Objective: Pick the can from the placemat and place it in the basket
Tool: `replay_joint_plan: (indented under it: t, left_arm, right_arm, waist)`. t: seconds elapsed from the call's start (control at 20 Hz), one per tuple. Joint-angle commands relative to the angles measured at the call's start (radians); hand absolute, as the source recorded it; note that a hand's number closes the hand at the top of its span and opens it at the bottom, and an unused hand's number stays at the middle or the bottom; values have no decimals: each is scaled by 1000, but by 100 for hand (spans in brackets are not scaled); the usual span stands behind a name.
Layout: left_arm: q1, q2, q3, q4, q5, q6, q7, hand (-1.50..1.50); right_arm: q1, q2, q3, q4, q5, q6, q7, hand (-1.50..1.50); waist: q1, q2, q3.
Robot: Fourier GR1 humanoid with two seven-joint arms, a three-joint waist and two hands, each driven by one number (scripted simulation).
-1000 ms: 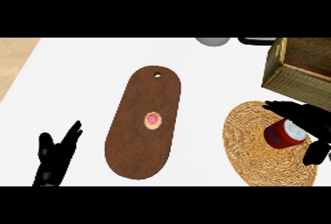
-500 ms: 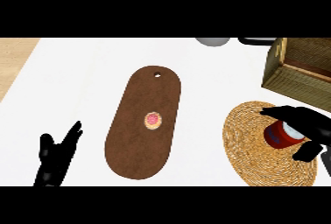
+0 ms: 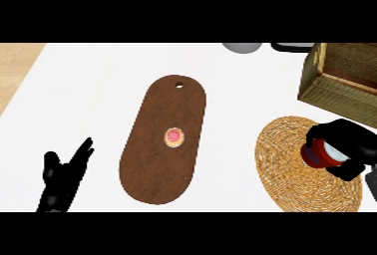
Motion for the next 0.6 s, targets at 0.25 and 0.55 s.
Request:
replay_joint_plan:
  t: [0.25,0.55]
  left_arm:
    - [-10,18,30,52,12,-29,28,0]
    - [-7,1,8,27,3,-17,60,0]
  right_arm:
    - [-144,171,-47,4,48,84,314,150]
    - [-250,445,-145,-19,114,54,880,150]
  waist:
    - [12,12,-6]
    - [14,6,-8]
